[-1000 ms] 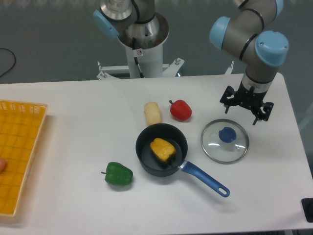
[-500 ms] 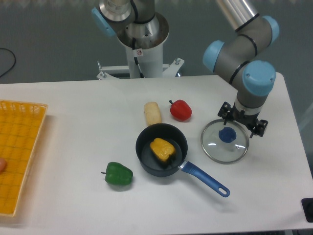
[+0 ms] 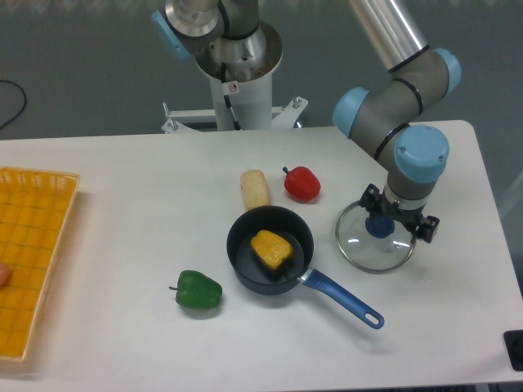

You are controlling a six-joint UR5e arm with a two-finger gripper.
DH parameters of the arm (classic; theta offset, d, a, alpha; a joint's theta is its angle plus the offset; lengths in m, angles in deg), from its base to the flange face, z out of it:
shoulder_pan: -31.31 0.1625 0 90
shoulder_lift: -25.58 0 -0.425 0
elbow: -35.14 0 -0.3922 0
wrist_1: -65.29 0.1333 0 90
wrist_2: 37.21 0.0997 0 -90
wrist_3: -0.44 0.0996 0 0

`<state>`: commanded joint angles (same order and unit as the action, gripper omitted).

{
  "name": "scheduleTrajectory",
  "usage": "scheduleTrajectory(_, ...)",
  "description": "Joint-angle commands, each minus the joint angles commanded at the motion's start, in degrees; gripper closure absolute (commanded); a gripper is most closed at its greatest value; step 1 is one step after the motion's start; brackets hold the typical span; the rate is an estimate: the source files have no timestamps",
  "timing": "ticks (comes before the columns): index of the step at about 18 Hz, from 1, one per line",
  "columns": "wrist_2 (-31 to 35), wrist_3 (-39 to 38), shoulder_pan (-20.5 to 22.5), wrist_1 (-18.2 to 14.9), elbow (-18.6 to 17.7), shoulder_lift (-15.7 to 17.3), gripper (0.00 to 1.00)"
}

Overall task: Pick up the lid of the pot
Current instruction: 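Lower the gripper down onto the blue knob of the lid, then close the gripper fingers around the blue knob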

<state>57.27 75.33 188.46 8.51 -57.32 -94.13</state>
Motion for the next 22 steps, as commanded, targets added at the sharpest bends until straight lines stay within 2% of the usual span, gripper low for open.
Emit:
scheduleTrajectory(9,0.2,-0.3,-0.1,0.3,-1.3,-0.4,0.0)
scheduleTrajectory(10,0.2,-0.3,-0.1,0.3,-1.3,-0.4,0.02)
scheduleTrajectory(12,0.2,0.0,0.0,0.2,-1.1,-0.4,0.12)
scheduleTrajectory(13,0.3,0.0,0.0,0.1,-1.1,-0.3,0.09)
scheduleTrajectory(14,0.3,0.2,0.2,-0.1,-0.6,-0.3,0.0)
scheduleTrajectory(17,0.3,0.2,0.5,-0.7,0.7,0.3,0.0)
scheduleTrajectory(22,0.1,0.1,0.5,-0.6,0.2,0.3,0.0)
